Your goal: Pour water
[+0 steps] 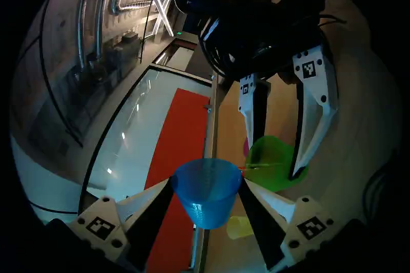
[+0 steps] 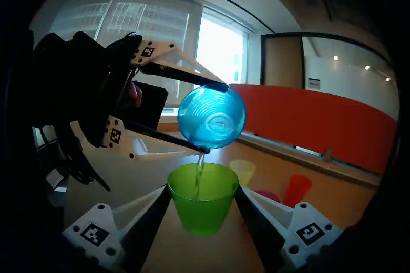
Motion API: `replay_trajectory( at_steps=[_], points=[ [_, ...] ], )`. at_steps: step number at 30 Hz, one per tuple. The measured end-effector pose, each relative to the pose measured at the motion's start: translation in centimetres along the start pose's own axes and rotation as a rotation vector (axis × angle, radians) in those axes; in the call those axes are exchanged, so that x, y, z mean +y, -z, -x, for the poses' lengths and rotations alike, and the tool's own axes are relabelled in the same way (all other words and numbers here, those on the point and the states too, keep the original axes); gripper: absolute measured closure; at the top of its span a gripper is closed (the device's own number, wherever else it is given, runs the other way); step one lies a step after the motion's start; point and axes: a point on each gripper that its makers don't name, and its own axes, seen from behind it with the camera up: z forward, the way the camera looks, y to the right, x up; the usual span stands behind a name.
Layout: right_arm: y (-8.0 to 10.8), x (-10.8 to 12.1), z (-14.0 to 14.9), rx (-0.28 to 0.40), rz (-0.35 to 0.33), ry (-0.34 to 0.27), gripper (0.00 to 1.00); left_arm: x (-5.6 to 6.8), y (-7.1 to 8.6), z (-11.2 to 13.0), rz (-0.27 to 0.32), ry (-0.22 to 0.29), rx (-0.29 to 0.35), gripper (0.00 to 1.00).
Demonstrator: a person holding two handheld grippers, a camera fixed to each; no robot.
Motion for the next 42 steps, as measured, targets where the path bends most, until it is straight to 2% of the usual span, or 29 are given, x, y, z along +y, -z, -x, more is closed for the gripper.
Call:
replay_trajectory(
  at_steps=[17,24,42],
  points=[
    [0.15,0.15,-0.19,0.004,0.003,0.0,0.09,-0.37,0.04,-0.42,-0.004,-0.054,0.003,0.13],
    [0.14,0.14,-0.17,0.004,0.001,-0.001,0.09,-0.27,0.0,-0.37,-0.003,-0.062,0.002,0.13],
    [0.05,0.04,-0.25,0.005,0.001,0.001,0.09,-0.68,-0.19,-0.69,-0.013,-0.14,0.006,0.12]
  ],
)
